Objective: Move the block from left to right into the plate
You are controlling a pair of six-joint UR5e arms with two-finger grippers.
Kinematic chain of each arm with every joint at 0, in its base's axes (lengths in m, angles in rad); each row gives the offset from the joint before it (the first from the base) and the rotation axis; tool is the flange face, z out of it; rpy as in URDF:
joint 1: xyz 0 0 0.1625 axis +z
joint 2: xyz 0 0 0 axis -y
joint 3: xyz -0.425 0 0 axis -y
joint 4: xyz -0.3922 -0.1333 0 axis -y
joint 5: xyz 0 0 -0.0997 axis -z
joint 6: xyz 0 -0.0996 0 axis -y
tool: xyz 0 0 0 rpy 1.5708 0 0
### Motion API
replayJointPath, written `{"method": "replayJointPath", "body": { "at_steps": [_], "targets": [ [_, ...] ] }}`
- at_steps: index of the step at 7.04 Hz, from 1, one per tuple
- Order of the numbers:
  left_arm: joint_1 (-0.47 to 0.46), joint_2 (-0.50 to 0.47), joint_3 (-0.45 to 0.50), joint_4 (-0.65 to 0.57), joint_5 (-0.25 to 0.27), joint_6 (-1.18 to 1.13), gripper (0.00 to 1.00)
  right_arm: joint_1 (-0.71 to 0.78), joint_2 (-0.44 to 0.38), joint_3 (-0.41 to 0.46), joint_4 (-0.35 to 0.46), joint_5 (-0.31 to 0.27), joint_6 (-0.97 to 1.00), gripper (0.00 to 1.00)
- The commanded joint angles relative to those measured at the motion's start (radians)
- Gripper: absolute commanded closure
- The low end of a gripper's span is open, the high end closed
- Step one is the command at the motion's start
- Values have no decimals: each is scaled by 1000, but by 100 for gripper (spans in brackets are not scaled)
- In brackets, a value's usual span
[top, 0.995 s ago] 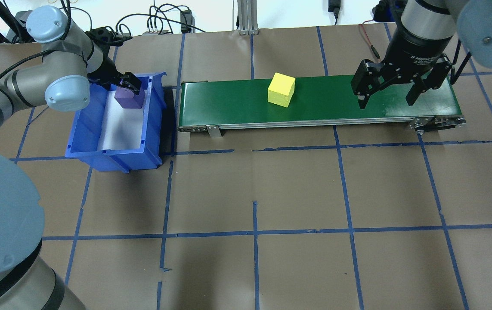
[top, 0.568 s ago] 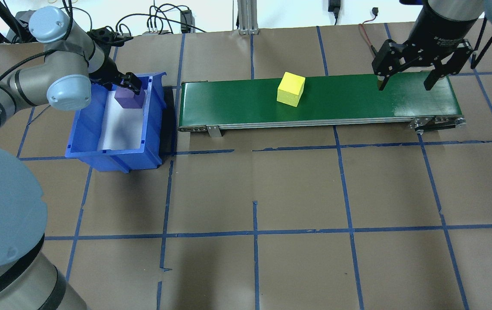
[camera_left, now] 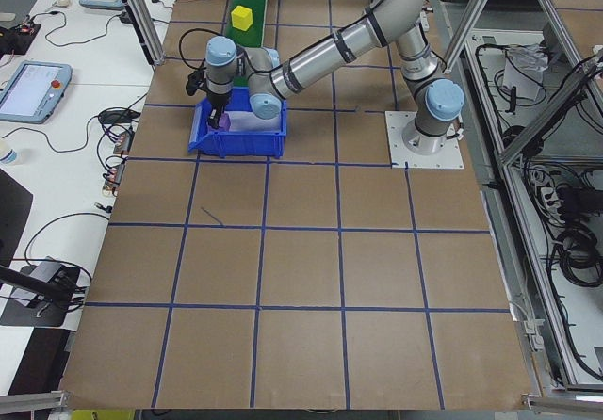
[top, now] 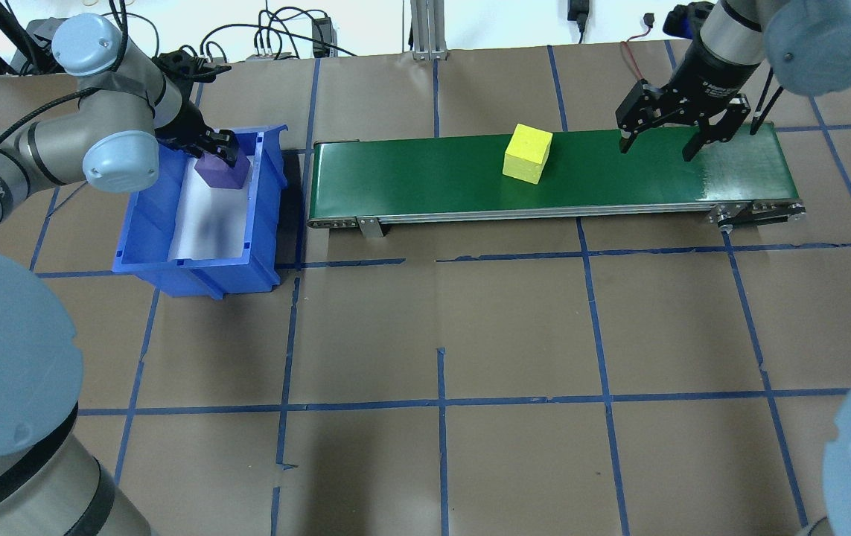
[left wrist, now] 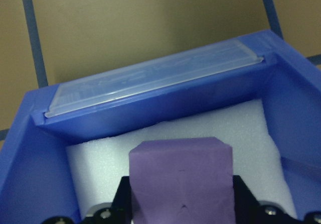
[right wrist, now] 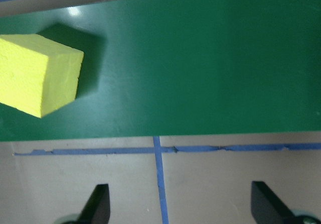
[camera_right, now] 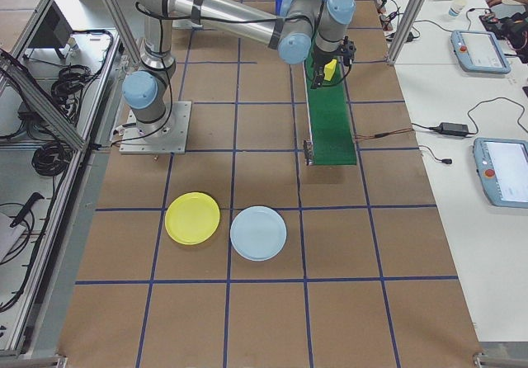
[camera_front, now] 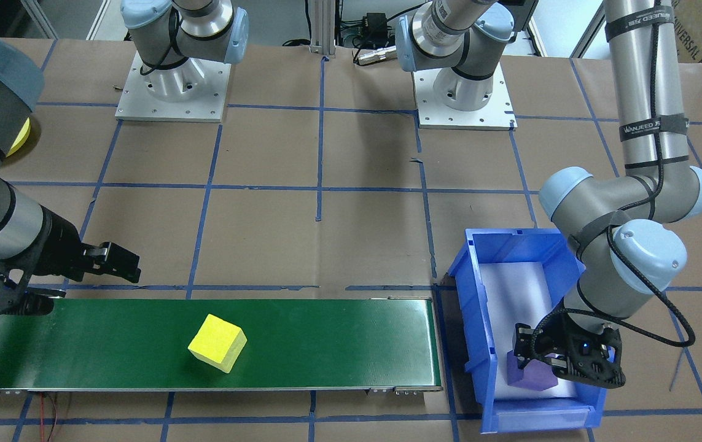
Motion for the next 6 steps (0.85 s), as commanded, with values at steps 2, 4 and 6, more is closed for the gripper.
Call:
{"method": "replayJointPath", "body": {
  "at_steps": [2,4,6],
  "targets": [
    [-3,190,-3,-58,3,3,54,-55,89,17,-173,207,-2,0],
    [-40,315,0,-139,-2,-9,54,-69,112,34,-226,262,0,0],
    [-141,317,-8,-123,-2,-122,54,-86,135,58,-302,330,0,0]
  ]
}}
